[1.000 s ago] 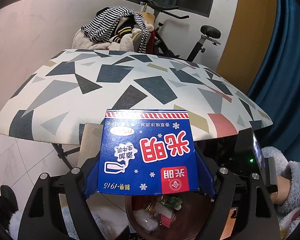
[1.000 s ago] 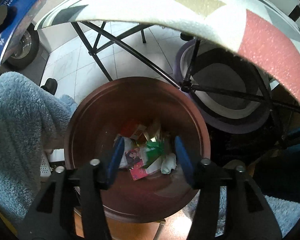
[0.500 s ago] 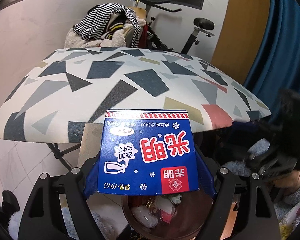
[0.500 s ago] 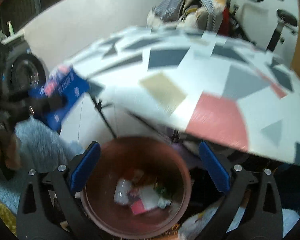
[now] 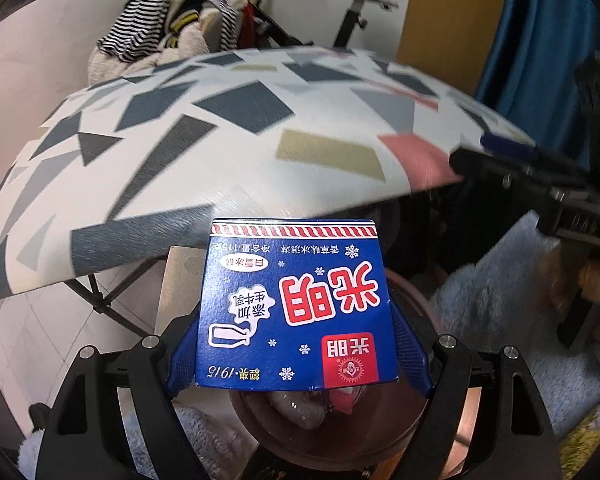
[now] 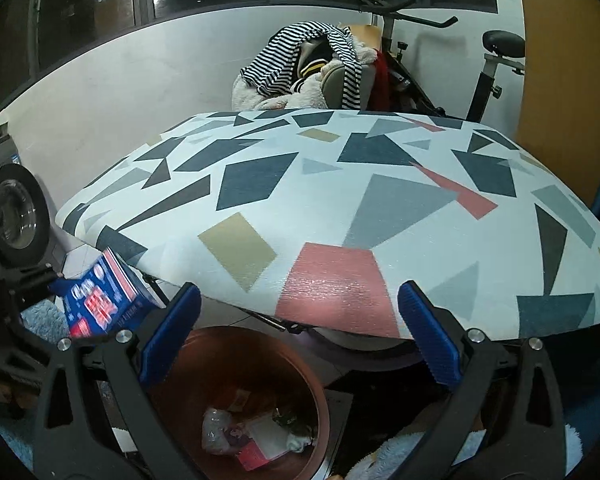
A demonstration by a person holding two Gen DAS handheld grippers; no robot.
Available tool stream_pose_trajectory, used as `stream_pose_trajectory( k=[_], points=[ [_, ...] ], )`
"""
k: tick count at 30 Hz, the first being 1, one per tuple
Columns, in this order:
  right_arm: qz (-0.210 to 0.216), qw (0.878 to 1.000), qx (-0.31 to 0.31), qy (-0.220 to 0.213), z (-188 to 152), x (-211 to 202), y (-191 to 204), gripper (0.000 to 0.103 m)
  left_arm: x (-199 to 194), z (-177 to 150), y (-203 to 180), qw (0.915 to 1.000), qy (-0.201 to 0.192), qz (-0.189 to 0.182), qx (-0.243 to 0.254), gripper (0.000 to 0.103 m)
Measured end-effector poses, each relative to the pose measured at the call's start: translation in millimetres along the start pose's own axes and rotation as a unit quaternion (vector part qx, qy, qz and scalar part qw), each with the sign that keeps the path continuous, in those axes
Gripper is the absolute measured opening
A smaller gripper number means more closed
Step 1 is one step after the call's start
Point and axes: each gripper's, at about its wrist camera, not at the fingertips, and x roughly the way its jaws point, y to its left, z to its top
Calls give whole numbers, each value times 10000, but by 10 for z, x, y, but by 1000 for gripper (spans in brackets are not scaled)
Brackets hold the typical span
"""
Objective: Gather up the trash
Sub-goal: 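Lower the milk carton over the brown bin and open the left gripper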
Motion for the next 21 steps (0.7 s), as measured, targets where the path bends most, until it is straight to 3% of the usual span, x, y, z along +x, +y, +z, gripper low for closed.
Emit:
stream_pose_trajectory(
  k=[13, 16, 21],
  points=[
    [-42, 10000, 1, 65, -88, 29, 7, 97, 299, -47, -111, 9981, 542, 139, 274, 83],
    [-46, 10000, -11, 72, -94, 29, 13, 97, 313, -50, -111, 9979, 556, 158, 278, 89],
    [-57, 9999, -22, 95, -101, 35, 18, 97, 272, -41, -76, 9985, 453, 224, 194, 91]
  ],
)
